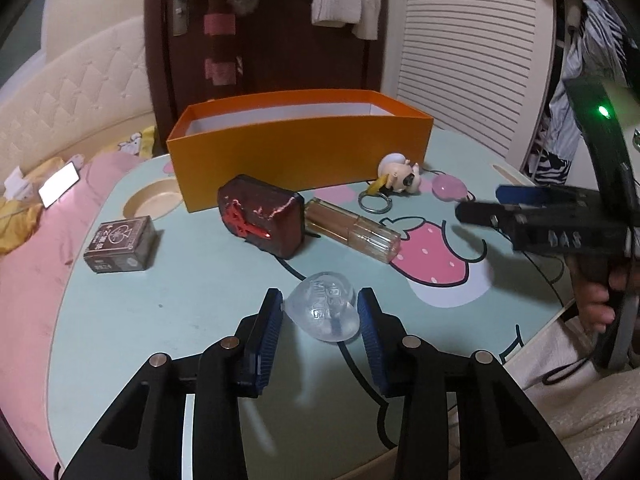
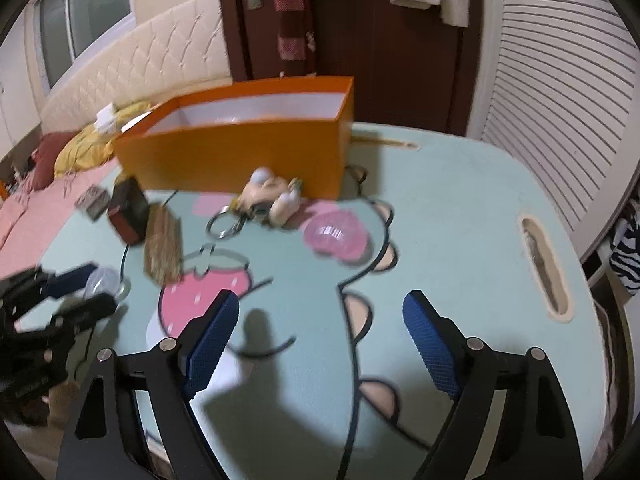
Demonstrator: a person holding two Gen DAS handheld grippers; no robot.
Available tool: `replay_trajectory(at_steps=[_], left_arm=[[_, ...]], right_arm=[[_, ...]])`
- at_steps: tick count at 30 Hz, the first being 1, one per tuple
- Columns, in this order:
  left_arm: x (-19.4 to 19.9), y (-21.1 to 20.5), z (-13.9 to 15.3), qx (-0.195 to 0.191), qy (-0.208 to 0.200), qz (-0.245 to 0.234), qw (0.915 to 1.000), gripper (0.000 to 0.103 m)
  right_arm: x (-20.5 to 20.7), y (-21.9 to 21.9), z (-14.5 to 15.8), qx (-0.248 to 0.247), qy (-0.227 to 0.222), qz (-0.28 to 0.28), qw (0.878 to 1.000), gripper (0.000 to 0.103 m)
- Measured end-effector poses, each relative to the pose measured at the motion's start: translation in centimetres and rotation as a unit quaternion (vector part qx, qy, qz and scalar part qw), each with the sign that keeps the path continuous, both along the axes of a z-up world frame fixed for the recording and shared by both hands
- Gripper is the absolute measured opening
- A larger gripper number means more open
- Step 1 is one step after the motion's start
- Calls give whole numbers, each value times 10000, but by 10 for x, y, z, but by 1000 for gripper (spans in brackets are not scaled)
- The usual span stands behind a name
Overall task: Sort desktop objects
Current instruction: 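Carry the clear heart to the box with the left tool while the right tool carries the pink heart there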
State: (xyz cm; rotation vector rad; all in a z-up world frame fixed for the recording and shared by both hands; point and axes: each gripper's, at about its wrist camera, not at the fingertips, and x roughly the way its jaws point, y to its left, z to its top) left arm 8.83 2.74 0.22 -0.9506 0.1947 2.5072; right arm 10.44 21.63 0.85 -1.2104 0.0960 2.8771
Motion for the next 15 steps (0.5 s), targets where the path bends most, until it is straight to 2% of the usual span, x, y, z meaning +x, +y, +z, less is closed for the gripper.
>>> replay_trajectory(at_steps=[4, 9, 10, 11, 12, 13, 15], left_arm=[[1, -2, 1, -3, -15, 6, 10000, 37], [0, -6, 0, 26, -58, 50, 10000, 37], [0, -7, 0, 43, -68, 67, 9999, 37], [-1, -8, 0, 61, -75, 84, 9999, 37], [-1, -8, 0, 76, -86, 97, 9999, 37], [-2, -8, 0, 89, -93, 103, 9999, 37], [-2, -8, 1, 98, -79, 99, 9999, 37]], right_arm=[[-18, 5, 6, 43, 37, -85, 9999, 85], [-43, 3, 1, 306, -134, -208, 9992, 84], [-47, 2, -1, 340, -181, -229, 9990, 81], [-49, 3, -3, 285, -240, -219, 9991, 67], [-50, 3, -5, 235, -279, -213, 9991, 61], [-49, 3, -4, 230, -240, -223, 9992, 39], [-48, 0, -3, 352, -253, -186, 9989, 40]])
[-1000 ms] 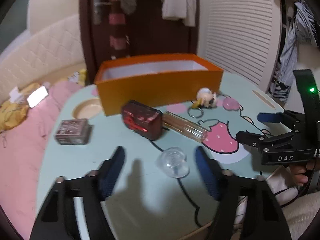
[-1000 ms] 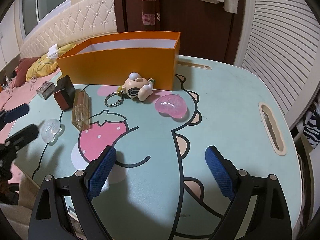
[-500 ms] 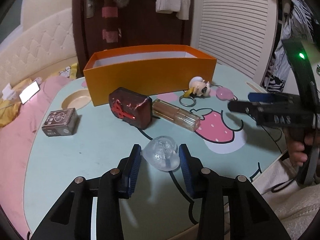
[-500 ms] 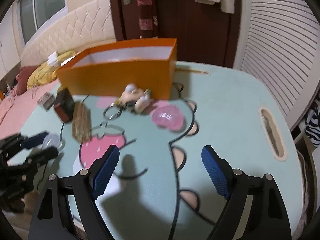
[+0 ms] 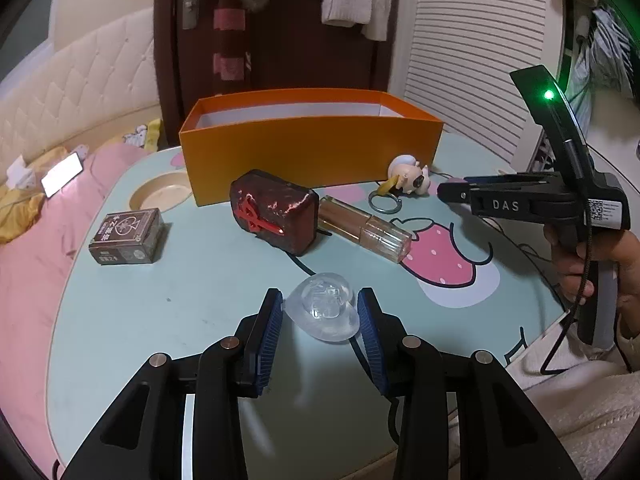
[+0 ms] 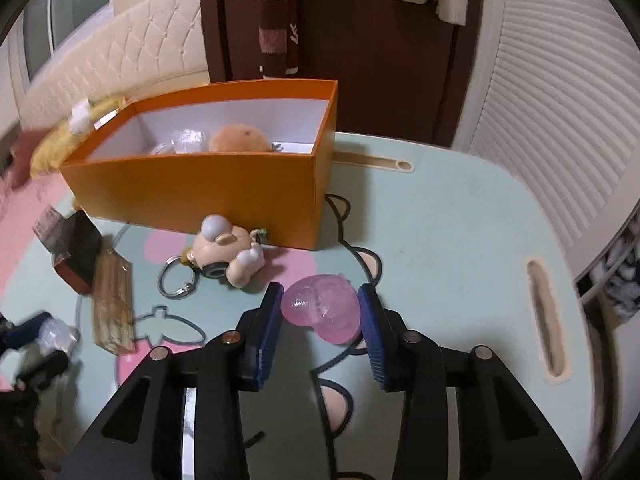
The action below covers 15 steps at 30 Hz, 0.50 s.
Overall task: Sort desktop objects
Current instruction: 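Carry the clear heart to the box with the left tool while the right tool carries the pink heart there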
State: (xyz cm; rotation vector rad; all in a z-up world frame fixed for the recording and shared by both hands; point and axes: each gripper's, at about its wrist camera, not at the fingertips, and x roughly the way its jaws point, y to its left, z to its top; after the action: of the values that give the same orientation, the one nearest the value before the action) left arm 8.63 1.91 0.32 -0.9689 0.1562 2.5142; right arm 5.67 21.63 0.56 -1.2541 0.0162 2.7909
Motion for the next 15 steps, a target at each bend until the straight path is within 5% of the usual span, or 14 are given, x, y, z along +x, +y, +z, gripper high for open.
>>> replay_trajectory(at_steps=[15], left_arm=[[-13, -7, 31, 214, 175, 5, 9996, 37]], right_arm=[[13, -2, 19, -244, 191, 136, 9994, 40]])
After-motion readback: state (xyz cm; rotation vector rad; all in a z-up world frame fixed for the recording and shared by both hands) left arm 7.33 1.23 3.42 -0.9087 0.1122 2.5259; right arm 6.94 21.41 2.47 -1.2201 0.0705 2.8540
